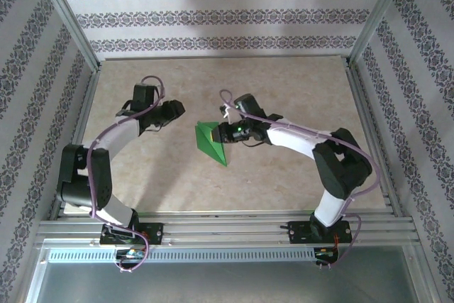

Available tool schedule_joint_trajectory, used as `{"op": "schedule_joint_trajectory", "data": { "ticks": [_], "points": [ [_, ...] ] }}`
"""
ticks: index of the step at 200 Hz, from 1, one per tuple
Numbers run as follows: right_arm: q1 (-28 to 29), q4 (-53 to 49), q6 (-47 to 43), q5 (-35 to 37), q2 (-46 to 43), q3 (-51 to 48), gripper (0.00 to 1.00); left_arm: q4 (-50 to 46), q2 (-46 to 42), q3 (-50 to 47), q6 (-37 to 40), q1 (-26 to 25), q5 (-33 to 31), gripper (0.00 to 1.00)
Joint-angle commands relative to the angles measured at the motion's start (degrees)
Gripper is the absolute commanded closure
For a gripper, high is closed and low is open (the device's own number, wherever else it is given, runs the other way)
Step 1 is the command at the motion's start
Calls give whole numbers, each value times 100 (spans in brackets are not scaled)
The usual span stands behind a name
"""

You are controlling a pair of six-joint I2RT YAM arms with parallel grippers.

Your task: Fold a paper plane with a square sheet of paper (pick it up from the middle)

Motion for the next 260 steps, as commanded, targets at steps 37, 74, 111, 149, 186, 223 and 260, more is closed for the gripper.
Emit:
{"op": "schedule_joint_trajectory", "data": {
  "ticks": [37, 74, 111, 149, 186, 223, 260],
  "points": [
    [-399, 340, -229, 164, 129, -239, 56, 1376, -393, -1254, -1363, -276, 557, 42],
    [-481, 11, -519, 124, 745, 158, 55, 1946, -286, -1573, -1647, -526, 604, 32],
    [-479, -36, -514, 36, 1184, 392, 57, 2026, -157, -1591, -1672, -669, 518, 22],
    [-488, -29, -625, -164, 1505, 630, 64, 2114, -108, -1600, -1629, -686, 551, 14],
    [-506, -18, -709, -373, 1768, 773, 70, 2042, -198, -1635, -1498, -688, 579, 3],
    [-521, 57, -756, -698, 1916, 867, 76, 1994, -301, -1640, -1399, -688, 660, 0],
    [-584, 530, -637, -1055, 1793, 710, 94, 2096, -405, -1618, -1378, -688, 997, 0]
  ]
}}
